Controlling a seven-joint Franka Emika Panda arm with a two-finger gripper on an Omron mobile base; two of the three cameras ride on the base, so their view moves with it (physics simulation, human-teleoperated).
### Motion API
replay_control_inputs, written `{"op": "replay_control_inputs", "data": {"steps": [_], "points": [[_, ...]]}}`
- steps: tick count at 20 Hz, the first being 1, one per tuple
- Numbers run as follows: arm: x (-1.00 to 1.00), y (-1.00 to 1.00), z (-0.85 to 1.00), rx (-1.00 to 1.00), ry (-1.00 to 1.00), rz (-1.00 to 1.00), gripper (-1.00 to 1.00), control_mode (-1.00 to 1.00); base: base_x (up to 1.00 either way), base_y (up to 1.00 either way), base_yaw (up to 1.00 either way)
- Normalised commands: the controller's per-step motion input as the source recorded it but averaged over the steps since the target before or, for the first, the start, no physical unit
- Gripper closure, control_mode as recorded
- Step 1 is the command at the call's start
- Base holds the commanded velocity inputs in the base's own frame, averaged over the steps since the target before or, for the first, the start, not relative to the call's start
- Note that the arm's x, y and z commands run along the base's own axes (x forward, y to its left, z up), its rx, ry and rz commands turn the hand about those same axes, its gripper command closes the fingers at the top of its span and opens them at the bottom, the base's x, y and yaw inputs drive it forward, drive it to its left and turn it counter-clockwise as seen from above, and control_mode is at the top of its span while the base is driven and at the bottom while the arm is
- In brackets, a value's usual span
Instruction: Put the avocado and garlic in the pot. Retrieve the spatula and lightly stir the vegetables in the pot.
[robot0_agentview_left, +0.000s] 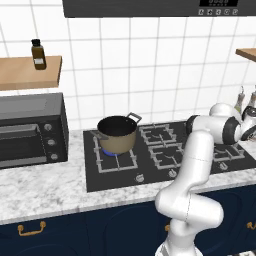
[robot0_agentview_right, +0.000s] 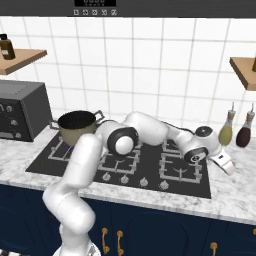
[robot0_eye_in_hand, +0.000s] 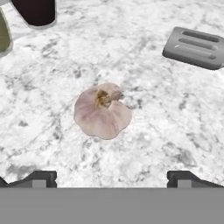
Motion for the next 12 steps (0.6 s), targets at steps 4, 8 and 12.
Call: {"op": "replay_control_inputs", "data": {"steps": [4, 8, 12], "points": [[0.29, -0.31, -0.04, -0.04, -0.04, 0.03, -1.00, -1.00, 0.00, 0.00, 0.00], [0.32, -0.39, 0.00, -0.01, 0.00, 0.03, -1.00, -1.00, 0.00, 0.00, 0.00], [0.37, -0.33, -0.01, 0.00, 0.00, 0.04, -1.00, -1.00, 0.00, 0.00, 0.00]]}}
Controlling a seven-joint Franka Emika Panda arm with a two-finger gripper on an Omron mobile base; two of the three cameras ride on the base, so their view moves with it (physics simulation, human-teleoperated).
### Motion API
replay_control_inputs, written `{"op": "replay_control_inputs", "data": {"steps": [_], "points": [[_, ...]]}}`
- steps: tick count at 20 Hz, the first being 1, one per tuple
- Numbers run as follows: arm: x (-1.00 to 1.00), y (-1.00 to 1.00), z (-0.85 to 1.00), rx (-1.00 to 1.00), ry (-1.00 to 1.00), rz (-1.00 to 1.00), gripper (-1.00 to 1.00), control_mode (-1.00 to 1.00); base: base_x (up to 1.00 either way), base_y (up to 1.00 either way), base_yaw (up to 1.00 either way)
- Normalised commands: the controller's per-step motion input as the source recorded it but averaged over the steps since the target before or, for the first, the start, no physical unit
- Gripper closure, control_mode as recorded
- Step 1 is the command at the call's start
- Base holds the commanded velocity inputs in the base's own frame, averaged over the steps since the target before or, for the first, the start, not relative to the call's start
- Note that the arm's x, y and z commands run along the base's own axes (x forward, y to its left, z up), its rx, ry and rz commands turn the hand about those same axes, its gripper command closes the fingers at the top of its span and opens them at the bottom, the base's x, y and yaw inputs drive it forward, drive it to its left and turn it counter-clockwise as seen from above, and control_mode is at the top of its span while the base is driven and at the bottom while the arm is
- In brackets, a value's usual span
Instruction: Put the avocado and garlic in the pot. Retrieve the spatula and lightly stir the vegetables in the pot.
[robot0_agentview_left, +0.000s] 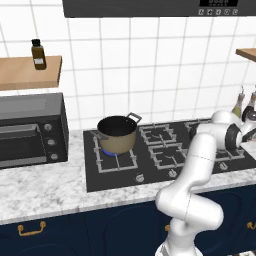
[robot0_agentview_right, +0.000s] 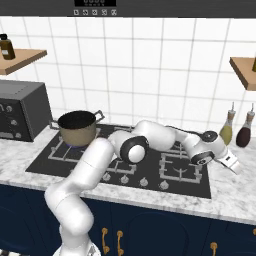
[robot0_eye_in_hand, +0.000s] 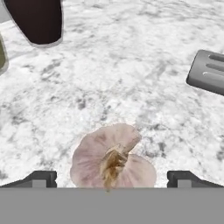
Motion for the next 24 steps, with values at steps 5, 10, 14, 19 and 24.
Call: {"op": "replay_control_inputs", "data": {"steps": [5, 10, 14, 19, 24], "points": [[0.19, -0.10, -0.31, 0.00, 0.04, 0.05, 1.00, -1.00, 0.00, 0.00, 0.00], [0.00, 0.36, -0.60, 0.00, 0.06, 0.07, 1.00, -1.00, 0.00, 0.00, 0.00], [-0.14, 0.71, -0.19, 0.00, -0.05, 0.10, 1.00, -1.00, 0.00, 0.00, 0.00], [-0.48, 1.00, 0.06, 0.00, -0.11, 0.12, 1.00, -1.00, 0.00, 0.00, 0.00], [-0.43, 0.99, 0.79, -0.03, -0.16, 0.05, 1.00, -1.00, 0.00, 0.00, 0.00]]}}
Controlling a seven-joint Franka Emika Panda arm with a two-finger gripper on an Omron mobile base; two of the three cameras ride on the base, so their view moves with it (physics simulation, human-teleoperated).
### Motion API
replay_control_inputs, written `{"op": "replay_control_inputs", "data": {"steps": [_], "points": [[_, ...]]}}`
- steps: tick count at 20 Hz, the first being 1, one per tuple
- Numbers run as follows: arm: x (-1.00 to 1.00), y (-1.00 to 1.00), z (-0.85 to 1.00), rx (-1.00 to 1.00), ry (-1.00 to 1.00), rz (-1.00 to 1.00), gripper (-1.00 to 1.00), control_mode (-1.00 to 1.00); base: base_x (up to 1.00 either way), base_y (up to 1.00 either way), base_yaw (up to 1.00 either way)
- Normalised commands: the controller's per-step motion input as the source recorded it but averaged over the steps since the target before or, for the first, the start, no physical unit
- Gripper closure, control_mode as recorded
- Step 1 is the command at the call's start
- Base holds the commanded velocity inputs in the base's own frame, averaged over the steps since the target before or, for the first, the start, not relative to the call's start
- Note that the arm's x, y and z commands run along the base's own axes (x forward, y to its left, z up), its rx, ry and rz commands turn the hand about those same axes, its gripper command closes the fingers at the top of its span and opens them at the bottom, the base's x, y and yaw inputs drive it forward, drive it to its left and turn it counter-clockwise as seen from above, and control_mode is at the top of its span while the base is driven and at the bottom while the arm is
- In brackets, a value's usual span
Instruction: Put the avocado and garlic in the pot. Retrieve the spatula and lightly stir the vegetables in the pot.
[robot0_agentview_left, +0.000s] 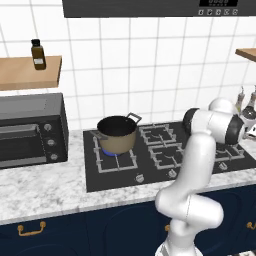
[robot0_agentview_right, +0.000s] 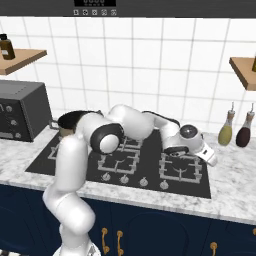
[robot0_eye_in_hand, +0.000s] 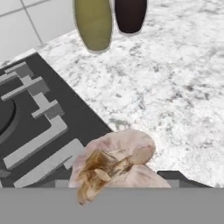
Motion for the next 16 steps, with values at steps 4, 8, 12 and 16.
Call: {"op": "replay_control_inputs", "data": {"steps": [4, 8, 12, 16], "points": [[-0.31, 0.77, 1.00, -0.04, -0.23, 0.00, 1.00, -1.00, 0.00, 0.00, 0.00], [-0.29, 0.80, 1.00, -0.01, -0.10, 0.04, 1.00, -1.00, 0.00, 0.00, 0.00], [-0.43, 0.79, 1.00, 0.00, -0.01, 0.11, 1.00, -1.00, 0.00, 0.00, 0.00], [-0.41, 0.69, 1.00, 0.00, 0.00, 0.10, 1.00, -1.00, 0.00, 0.00, 0.00]]}}
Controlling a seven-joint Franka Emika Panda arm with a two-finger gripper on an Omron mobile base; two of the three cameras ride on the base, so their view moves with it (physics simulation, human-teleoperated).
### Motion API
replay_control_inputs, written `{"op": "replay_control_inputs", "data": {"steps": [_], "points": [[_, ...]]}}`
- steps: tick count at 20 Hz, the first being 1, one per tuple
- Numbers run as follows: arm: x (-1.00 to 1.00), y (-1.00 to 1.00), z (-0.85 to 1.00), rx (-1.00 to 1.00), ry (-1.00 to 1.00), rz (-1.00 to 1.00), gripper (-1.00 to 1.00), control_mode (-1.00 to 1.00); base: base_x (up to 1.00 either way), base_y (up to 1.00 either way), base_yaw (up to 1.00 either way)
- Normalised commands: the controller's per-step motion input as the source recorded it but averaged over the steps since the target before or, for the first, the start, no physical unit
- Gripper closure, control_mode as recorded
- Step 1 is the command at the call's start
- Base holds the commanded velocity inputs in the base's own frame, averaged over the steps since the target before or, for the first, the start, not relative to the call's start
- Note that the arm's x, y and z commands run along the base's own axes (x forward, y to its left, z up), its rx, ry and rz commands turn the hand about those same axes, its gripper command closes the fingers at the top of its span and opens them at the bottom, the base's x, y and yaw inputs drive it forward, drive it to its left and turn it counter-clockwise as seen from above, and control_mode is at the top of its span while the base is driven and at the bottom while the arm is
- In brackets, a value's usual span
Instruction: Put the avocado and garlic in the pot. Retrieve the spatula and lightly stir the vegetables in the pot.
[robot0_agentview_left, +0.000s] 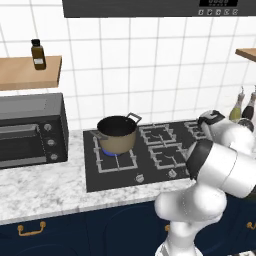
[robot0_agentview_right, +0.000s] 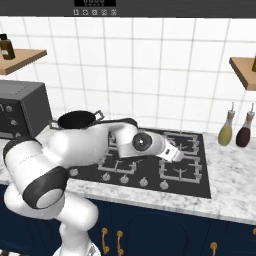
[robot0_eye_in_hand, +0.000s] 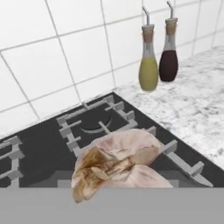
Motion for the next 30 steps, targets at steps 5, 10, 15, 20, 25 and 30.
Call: {"op": "replay_control_inputs", "data": {"steps": [5, 10, 15, 20, 25, 30], "points": [[-0.28, 0.55, 1.00, 0.00, 0.00, 0.05, 1.00, -1.00, 0.00, 0.00, 0.00], [-0.19, 0.43, 1.00, 0.01, 0.01, 0.02, 1.00, -1.00, 0.00, 0.00, 0.00], [-0.28, 0.52, 1.00, 0.04, 0.12, 0.03, 1.00, -1.00, 0.00, 0.00, 0.00], [-0.40, 1.00, 0.31, 0.07, 0.24, 0.22, 1.00, -1.00, 0.00, 0.00, 0.00], [-0.13, 1.00, 0.09, 0.06, 0.16, 0.30, 1.00, -1.00, 0.00, 0.00, 0.00], [0.21, 1.00, 0.30, 0.03, 0.12, 0.27, 1.00, -1.00, 0.00, 0.00, 0.00]]}}
